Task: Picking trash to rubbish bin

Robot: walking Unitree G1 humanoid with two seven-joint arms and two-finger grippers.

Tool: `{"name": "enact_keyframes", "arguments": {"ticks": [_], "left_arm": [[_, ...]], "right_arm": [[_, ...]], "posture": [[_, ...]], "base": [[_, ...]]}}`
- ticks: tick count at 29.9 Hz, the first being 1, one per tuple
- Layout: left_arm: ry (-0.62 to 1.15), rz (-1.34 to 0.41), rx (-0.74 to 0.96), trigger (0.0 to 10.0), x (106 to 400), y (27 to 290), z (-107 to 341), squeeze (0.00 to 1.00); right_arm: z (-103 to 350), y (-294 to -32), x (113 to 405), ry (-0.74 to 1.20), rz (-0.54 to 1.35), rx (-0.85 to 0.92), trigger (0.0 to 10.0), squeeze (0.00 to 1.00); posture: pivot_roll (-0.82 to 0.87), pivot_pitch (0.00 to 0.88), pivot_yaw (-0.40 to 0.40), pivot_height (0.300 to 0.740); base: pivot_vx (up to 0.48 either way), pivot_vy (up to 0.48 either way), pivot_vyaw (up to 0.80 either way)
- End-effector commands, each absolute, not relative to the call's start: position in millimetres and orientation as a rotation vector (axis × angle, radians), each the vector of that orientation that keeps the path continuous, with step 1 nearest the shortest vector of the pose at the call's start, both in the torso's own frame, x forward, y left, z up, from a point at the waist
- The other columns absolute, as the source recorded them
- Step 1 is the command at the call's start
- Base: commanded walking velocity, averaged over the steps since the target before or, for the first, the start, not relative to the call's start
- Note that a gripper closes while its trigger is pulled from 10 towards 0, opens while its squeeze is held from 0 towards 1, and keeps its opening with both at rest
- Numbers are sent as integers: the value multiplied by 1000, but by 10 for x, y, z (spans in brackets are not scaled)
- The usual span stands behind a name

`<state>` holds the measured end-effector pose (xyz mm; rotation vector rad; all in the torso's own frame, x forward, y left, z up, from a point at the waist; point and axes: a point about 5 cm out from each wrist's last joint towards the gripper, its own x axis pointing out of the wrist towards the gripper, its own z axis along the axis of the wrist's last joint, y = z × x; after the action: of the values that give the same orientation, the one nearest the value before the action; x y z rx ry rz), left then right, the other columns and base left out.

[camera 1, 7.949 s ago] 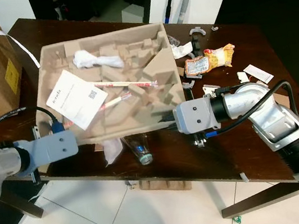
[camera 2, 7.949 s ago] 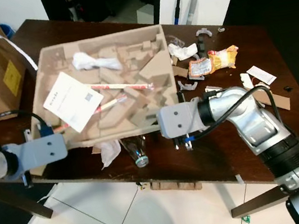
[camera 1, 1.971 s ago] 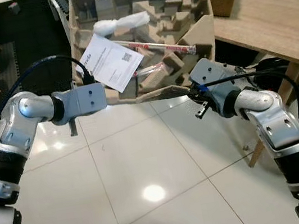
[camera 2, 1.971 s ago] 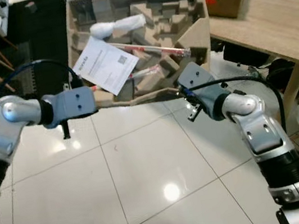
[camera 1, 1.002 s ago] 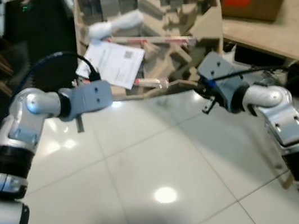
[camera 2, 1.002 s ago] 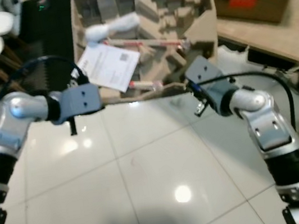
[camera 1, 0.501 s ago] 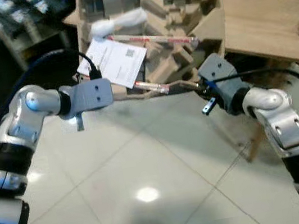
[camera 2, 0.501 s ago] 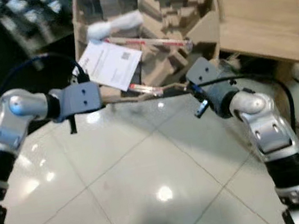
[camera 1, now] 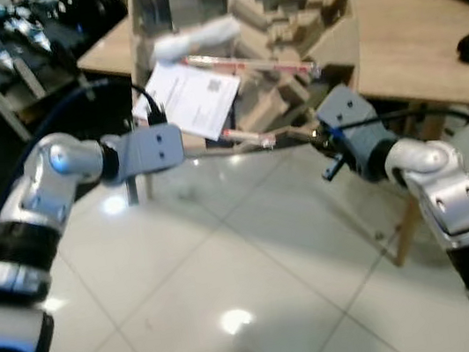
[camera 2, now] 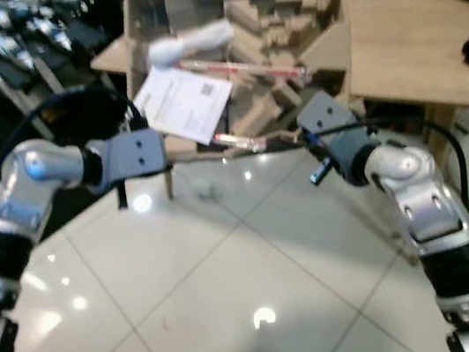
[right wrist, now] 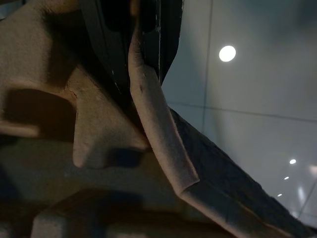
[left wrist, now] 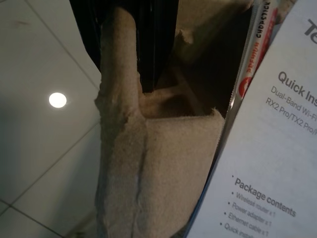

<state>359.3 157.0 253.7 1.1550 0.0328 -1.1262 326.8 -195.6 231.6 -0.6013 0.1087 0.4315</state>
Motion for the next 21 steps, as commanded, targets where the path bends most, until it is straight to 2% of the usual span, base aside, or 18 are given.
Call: {"name": "enact_keyframes", "arguments": {"ticks": [1, 21], "left_arm": [[-65, -1224, 1186, 10000, 3530, 1392, 2582, 0], [-95, -1228, 1145, 10000, 3558, 1295, 2591, 0]], "right_arm": [[2348, -1935, 3284, 88, 392, -600, 10000, 0], [2464, -1856, 3324, 25, 403, -644, 10000, 0]], "posture": [[-22, 95, 48, 740], [-33, 101, 46, 740]], "base": [[352, 0, 0], [357, 0, 0]]}}
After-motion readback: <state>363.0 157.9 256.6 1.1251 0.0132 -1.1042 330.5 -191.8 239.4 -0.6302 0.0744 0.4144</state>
